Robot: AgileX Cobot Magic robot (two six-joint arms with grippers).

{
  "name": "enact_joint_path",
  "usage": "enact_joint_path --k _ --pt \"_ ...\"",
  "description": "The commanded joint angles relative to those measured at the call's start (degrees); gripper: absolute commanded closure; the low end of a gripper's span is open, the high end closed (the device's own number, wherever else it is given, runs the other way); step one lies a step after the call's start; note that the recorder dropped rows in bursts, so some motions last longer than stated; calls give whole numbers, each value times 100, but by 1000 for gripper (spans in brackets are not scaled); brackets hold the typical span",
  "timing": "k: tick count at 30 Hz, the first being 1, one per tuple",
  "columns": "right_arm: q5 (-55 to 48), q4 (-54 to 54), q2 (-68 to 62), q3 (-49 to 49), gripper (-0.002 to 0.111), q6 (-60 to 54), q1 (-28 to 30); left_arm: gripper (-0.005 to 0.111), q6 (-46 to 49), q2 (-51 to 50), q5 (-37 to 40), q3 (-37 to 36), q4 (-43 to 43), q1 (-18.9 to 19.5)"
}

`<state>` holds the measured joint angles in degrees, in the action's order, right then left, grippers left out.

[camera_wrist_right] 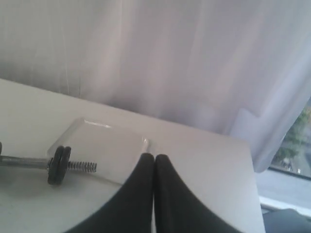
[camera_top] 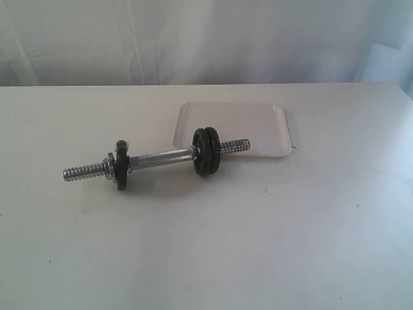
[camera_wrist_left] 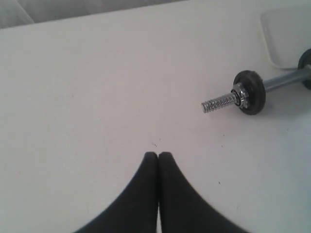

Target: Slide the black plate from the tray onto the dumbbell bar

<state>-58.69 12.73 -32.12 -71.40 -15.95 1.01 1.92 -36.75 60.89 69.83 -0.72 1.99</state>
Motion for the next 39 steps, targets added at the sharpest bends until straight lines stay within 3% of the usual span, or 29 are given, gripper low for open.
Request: enact_joint_path --k 1,20,30,39 --pt "-198 -97 899 17 108 -1 20 107 -118 899 -10 -221 72 7" --pt "-1055 -608 3212 136 108 424 9 107 -192 3629 547 -415 -12 7" --pt "-967 -673 3212 746 108 424 -154 107 -192 3675 782 -337 -167 -336" --pt "-730 -701 3212 1207 108 424 -229 107 -192 3675 623 -482 -171 -362"
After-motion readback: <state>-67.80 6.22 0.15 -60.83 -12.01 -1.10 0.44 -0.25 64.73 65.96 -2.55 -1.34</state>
